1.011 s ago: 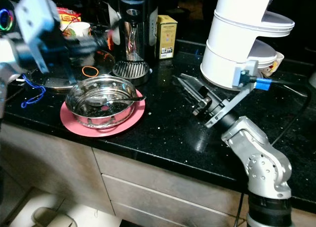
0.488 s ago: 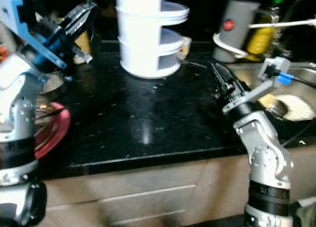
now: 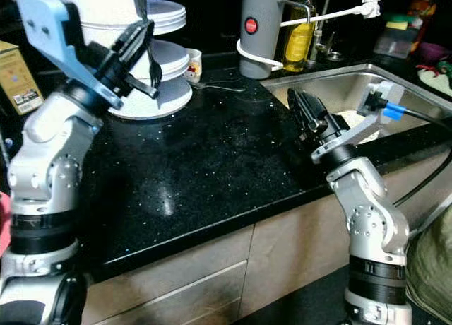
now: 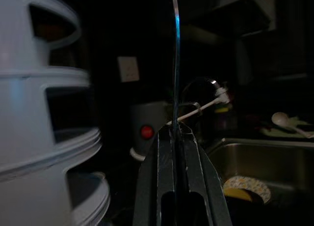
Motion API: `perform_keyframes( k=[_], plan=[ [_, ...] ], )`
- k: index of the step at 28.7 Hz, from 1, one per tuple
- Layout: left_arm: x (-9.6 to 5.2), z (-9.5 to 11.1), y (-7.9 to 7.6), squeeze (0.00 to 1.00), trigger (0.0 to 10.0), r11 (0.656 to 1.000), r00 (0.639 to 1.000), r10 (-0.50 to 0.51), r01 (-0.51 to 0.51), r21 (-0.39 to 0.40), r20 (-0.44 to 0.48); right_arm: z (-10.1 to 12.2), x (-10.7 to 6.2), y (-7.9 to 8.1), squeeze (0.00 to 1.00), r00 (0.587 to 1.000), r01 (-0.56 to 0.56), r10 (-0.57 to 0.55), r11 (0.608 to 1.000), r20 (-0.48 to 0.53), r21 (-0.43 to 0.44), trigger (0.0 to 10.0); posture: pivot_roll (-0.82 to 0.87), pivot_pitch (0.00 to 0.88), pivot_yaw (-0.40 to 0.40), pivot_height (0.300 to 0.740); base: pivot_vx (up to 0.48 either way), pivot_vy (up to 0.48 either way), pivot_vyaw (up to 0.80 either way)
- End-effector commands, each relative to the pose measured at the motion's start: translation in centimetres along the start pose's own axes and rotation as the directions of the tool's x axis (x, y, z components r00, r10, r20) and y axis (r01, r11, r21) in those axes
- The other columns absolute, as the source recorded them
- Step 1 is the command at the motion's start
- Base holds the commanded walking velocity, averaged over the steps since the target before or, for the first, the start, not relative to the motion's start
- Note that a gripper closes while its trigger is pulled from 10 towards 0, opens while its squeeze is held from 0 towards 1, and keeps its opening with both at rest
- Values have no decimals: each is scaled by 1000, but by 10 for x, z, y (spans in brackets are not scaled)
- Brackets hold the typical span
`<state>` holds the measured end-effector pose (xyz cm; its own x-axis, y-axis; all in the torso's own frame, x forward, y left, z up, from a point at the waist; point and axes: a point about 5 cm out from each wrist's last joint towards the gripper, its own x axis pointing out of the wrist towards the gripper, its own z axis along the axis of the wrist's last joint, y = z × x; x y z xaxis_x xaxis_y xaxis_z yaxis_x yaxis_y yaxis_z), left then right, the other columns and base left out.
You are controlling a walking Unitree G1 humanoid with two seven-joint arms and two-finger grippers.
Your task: Kitchen organization
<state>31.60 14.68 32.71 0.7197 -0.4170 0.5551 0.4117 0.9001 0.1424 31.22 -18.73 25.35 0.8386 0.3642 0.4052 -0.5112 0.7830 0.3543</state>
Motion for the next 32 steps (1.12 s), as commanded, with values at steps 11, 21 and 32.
perform_keyframes(
  k=[11,21,32],
  plan=[
    [0,-12,-11,0,10000,1000,999,1,-1,4,-38,-9,3,3,0,1000,-19,19,1000,-12,-15,10000,-33,0,-67,740,0,0,-486],
    [-6,-23,-12,0,10000,999,996,54,-54,3,-71,-30,5,12,0,995,-53,48,997,-88,-62,10000,-33,0,-78,740,0,0,0],
    [-10,-30,-15,0,10000,998,993,67,-67,-2,-96,-44,6,22,0,989,-82,71,993,-128,-81,10000,-31,0,-79,740,0,-24,0]
  ],
)
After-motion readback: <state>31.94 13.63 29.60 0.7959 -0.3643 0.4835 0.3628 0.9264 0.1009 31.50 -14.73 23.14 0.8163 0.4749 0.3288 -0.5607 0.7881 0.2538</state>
